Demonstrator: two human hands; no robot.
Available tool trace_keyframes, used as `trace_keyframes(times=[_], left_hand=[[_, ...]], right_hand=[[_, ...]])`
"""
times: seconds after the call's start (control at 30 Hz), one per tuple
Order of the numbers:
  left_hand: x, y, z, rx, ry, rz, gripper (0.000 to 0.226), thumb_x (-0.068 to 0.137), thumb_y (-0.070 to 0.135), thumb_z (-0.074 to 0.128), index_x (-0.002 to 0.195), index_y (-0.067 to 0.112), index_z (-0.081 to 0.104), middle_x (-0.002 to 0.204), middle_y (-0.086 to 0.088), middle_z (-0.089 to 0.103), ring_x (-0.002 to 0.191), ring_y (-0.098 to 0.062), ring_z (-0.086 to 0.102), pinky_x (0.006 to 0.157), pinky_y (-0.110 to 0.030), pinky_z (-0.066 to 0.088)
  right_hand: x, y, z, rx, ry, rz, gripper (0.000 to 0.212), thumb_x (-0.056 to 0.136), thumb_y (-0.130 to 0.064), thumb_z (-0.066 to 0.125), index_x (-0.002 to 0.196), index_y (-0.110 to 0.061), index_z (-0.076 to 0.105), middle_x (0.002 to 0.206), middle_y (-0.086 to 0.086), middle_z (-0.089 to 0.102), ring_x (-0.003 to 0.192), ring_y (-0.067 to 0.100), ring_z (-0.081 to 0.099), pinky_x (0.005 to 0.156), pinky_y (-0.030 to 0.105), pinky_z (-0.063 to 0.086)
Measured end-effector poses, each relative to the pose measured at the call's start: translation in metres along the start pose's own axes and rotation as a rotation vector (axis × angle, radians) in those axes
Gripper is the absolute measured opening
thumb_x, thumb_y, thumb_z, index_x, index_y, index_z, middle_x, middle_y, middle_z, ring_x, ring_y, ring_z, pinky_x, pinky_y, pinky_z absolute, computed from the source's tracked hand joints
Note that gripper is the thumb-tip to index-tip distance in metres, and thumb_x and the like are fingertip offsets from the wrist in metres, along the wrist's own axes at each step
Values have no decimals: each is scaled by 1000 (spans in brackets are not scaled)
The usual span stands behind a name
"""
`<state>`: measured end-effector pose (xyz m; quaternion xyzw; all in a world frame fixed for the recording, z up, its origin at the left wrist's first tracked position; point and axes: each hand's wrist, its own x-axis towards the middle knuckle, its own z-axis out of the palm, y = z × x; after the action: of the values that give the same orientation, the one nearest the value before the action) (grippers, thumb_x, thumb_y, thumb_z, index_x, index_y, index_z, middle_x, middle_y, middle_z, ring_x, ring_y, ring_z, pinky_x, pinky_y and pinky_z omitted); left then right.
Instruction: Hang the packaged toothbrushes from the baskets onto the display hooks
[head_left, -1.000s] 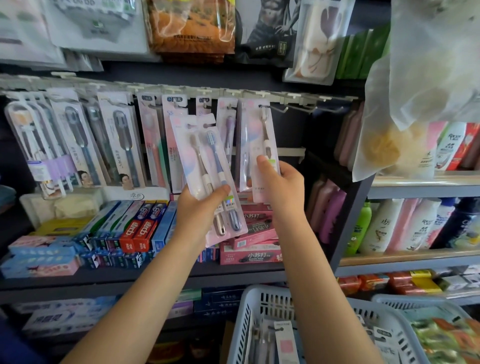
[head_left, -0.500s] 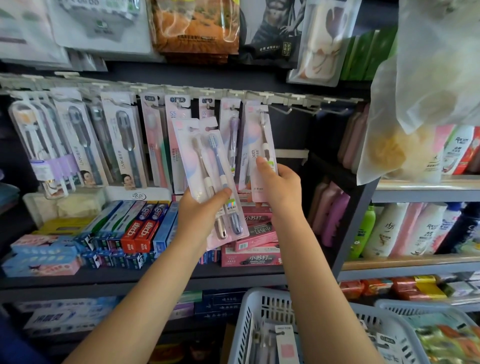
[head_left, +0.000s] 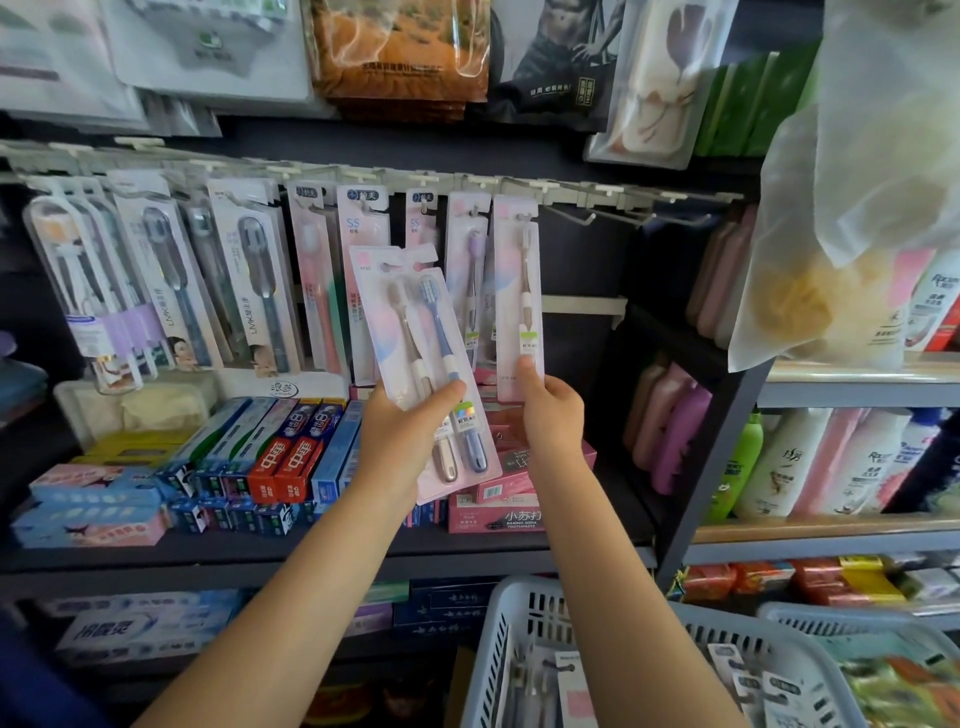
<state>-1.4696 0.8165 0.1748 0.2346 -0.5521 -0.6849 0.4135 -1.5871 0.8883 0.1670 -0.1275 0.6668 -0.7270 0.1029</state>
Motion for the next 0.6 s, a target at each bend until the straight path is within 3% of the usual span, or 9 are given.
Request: trace_keyframes(times=[0.13, 0.23, 0.33, 0.43, 0.5, 0.6], left_hand=[[1, 1, -2, -13, -7, -1, 36, 85, 12, 79, 118, 21, 69, 106, 3, 77, 97, -14, 73, 85, -36, 58], [3, -1, -3, -13, -5, -1, 36, 84, 12, 80, 118, 21, 69, 105, 3, 77, 96, -13, 74, 84, -35, 58], [5, -5, 0, 1, -14, -1, 33, 84, 13, 80, 115, 21, 70, 101, 3, 78, 93, -15, 74, 81, -34, 59], [4, -5, 7, 34, -35, 3, 30, 85, 17, 79, 113, 22, 71, 97, 5, 78, 90, -13, 75, 74, -27, 60], [4, -3, 10, 40, -58, -1, 29, 85, 19, 79, 113, 22, 72, 97, 5, 78, 87, -11, 75, 72, -27, 59], [4, 3, 12, 37, -67, -12, 16, 89, 26, 75, 105, 26, 71, 87, 8, 78, 75, -4, 74, 58, -20, 56]], right_hand=[[15, 3, 0, -46, 59, 61, 52, 92, -52, 66, 113, -8, 50, 100, 5, 64, 87, 20, 64, 68, 30, 52], [3, 16, -8, -54, 47, 123, 60, 89, -50, 71, 120, -4, 46, 96, 6, 61, 80, 20, 61, 65, 34, 52], [-23, 16, -17, -70, -173, 21, 36, 96, -46, 62, 108, -13, 64, 87, 5, 70, 74, 16, 63, 67, 34, 55], [-43, 4, -22, -127, -413, -144, 30, 98, -39, 64, 86, -12, 65, 67, 1, 56, 62, 6, 51, 59, 20, 45], [-44, 0, -23, -101, -412, -203, 28, 96, -31, 68, 85, -7, 63, 64, -4, 52, 58, 8, 46, 56, 22, 41], [-43, -6, -27, 5, -332, -197, 23, 98, -29, 67, 102, -6, 67, 82, 10, 66, 71, 21, 60, 66, 41, 53]])
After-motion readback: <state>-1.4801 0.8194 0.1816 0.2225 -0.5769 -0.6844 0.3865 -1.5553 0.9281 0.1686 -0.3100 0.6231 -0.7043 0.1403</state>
